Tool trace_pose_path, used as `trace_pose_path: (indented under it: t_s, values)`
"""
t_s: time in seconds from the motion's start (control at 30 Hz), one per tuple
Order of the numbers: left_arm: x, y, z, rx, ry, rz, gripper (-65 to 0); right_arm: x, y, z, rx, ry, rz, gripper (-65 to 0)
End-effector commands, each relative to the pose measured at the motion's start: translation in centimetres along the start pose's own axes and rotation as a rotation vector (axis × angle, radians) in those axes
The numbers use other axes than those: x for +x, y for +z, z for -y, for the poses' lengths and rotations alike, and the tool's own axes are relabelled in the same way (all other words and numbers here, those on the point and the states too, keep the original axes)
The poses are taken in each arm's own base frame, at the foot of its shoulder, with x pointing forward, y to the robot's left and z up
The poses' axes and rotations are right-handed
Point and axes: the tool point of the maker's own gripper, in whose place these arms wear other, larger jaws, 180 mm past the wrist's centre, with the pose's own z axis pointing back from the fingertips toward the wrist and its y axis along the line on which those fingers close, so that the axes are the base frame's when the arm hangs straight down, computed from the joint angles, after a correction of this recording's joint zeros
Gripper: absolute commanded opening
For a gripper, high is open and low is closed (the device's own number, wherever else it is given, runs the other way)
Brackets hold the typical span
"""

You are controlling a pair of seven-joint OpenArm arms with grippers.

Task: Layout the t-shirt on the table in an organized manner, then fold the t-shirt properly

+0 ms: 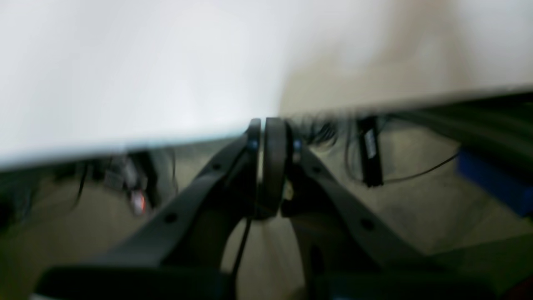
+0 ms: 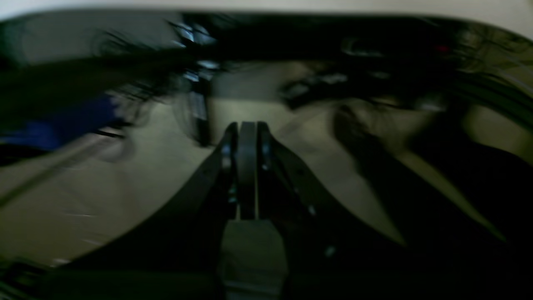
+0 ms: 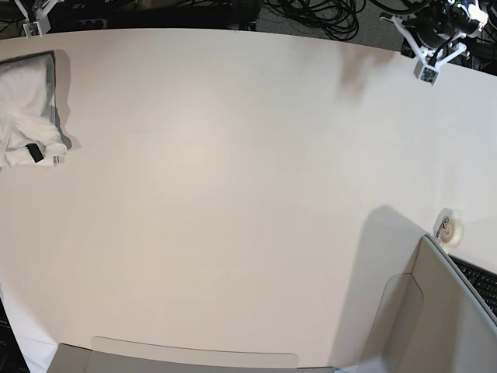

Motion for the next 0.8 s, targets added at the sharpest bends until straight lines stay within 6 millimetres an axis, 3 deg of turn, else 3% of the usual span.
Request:
trace_pose_path:
  t_s: [0.0, 0.1, 0.17, 0.27, 0.43, 0.6, 0.77]
  values:
    - [-1.2, 0.8, -0.4, 0.022, 0.033, -0.010, -65.0, 0.1, -0.3, -0.6, 0.005, 0.032, -0.005, -65.0]
    - [-4.3, 1.8, -1.2, 0.066, 0.121, -0.069, -65.0, -0.5, -1.9, -2.5, 0.001, 0.125, -0.038, -65.0]
    - [-6.2, 1.4, -0.8, 0.044, 0.155, -0.121, -65.0, -0.9, -3.2, -3.6, -0.011, 0.208, -0.074, -65.0]
    - [-9.6, -0.5, 0.5, -0.040, 0.266, -0.187, -65.0, -2.9, -6.6, -5.3, 0.004, 0.267, -0.154, -65.0]
    - [-16.7, -4.8, 4.8, -0.224, 0.578, -0.270, -65.0, -8.7, -13.3, -7.9, 0.096, 0.326, -0.303, -65.0]
    - [-19.5, -9.9, 9.2, -0.323, 0.891, -0.234, -65.0, -13.3, -18.7, -7.2, 0.135, 0.246, -0.415, -65.0]
    - [-18.4, -14.0, 12.2, -0.361, 1.083, -0.153, -65.0, -15.4, -23.1, -7.2, 0.160, 0.096, -0.440, -65.0]
